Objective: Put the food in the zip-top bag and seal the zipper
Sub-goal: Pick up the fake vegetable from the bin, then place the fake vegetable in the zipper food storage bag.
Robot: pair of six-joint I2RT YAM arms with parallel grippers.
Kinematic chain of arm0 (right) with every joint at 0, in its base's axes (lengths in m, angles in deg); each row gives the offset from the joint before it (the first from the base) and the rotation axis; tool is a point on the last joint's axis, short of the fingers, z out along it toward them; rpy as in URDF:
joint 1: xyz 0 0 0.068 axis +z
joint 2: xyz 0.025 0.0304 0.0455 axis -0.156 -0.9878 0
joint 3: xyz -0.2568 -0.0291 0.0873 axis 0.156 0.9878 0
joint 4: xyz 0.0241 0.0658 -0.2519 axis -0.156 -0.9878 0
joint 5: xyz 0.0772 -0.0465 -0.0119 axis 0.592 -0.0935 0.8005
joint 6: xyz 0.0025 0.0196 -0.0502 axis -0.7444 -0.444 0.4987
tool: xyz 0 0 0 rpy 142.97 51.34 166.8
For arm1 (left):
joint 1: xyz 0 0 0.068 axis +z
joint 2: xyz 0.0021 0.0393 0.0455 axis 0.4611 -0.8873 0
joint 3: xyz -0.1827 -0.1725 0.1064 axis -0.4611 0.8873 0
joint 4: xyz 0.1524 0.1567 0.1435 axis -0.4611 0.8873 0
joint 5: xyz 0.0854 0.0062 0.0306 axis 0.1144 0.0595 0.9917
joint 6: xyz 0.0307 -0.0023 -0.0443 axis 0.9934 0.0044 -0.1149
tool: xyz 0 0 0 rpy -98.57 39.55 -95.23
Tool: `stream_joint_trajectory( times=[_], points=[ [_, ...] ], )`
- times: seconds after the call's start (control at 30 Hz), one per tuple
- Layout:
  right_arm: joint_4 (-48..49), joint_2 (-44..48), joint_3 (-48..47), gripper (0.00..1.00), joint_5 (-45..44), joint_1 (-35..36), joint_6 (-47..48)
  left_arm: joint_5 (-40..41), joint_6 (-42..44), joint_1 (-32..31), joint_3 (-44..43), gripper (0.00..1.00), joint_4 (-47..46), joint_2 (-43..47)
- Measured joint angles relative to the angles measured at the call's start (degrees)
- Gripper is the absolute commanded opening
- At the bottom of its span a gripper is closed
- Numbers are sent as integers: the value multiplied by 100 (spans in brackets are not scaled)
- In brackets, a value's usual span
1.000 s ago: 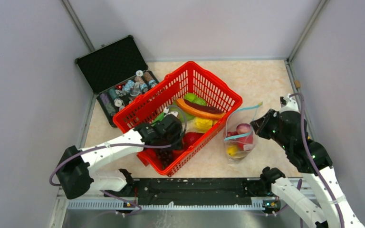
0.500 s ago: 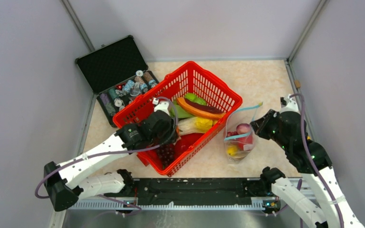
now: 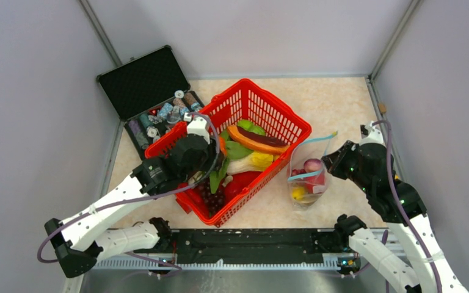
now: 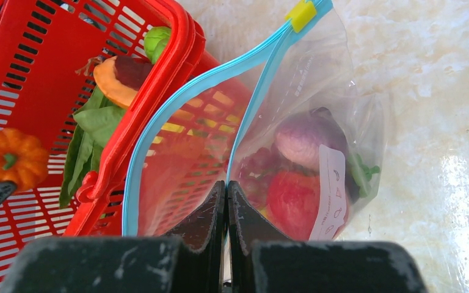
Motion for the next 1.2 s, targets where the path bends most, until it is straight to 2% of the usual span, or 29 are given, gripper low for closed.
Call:
stream_joint_trajectory(
  times=[0.13, 0.23, 0.47, 0.87, 1.03, 1.2],
  points=[
    [4, -2, 2, 0, 4, 0, -24, -35, 223, 33, -26, 33, -269, 140],
    [4, -2, 2, 0, 4, 0, -35, -354, 391, 42, -42, 33, -612, 122],
    [4, -2, 2, 0, 22, 0, -48, -1729, 675, 42, -186, 32, -1853, -234],
    [-7, 68, 2, 0, 50, 0, -140, -3893, 761, -28, -918, 32, -3687, -1497],
    [-17, 92, 2, 0, 90, 0, -149, -4332, 1008, -280, -1338, 34, -3773, -2192],
    [-24, 149, 2, 0, 133, 0, -149, -4317, 1456, -678, -2039, 34, -3276, -2900]
  ],
)
